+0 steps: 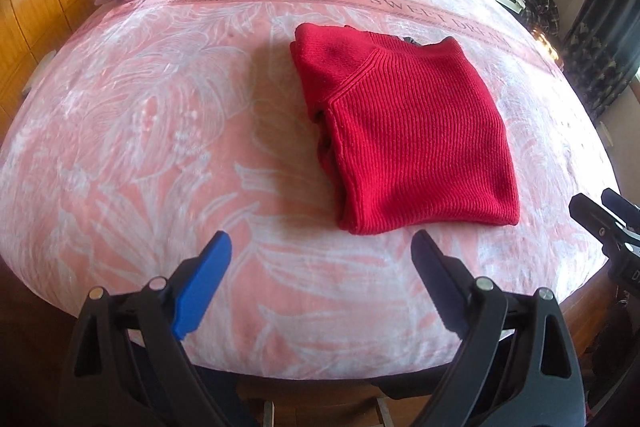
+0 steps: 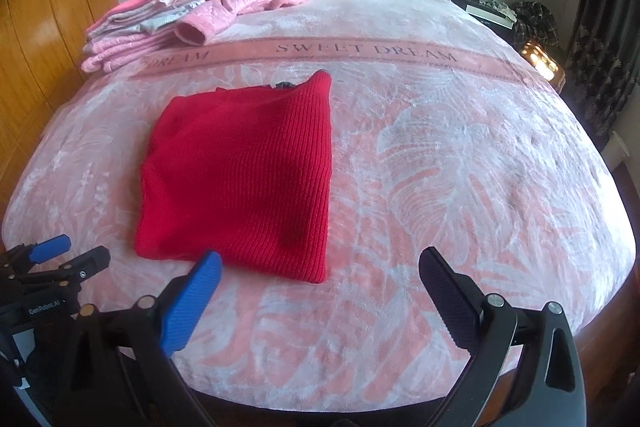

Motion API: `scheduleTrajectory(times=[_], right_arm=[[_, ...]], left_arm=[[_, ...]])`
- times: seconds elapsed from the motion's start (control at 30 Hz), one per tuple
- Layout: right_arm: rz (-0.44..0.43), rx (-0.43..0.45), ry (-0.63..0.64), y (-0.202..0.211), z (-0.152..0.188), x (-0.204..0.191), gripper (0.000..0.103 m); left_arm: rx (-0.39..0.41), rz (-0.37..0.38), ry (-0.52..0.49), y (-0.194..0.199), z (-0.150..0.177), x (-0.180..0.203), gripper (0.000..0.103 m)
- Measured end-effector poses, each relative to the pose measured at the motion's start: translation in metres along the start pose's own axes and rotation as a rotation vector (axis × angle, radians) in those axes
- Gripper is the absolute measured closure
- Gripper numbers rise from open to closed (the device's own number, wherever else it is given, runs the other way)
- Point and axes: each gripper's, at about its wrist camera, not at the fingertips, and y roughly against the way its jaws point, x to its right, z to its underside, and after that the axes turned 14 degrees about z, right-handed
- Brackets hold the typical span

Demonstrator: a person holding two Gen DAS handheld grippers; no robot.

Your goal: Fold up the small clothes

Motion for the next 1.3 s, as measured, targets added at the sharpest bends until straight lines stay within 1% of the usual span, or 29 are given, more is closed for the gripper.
scheduleTrajectory(times=[0.33,0.6,1.03,1.13,1.3], right_arm=[[-0.003,-0.017,0.001,0.002,0.008,-0.004,0.004],[-0.002,-0.044,0.005,-0.006,0.014,-0.006,0.004],[-0.008,-0.066,-0.008,-0.016,0.017,-0.006,0.004],[-0.003,-0.064,-0.008,-0.018,0.017,-0.006,0.004],[0.027,-0.027,0.002,-0.015,0.017,-0.01,0.004]], left_arm=[[-0.012,-0.018,0.001,0.002,0.009,-0.001,0.013],[-0.02,-0.026,-0.006,0.0,0.01,-0.001,0.013],[-0.029,-0.063,-0.005,-0.003,0.009,-0.008,0.013],[-0.034,-0.064,-0.001,-0.005,0.009,-0.009,0.013],[-0.043,-0.066,-0.005,-0.008,0.01,-0.01,0.013]])
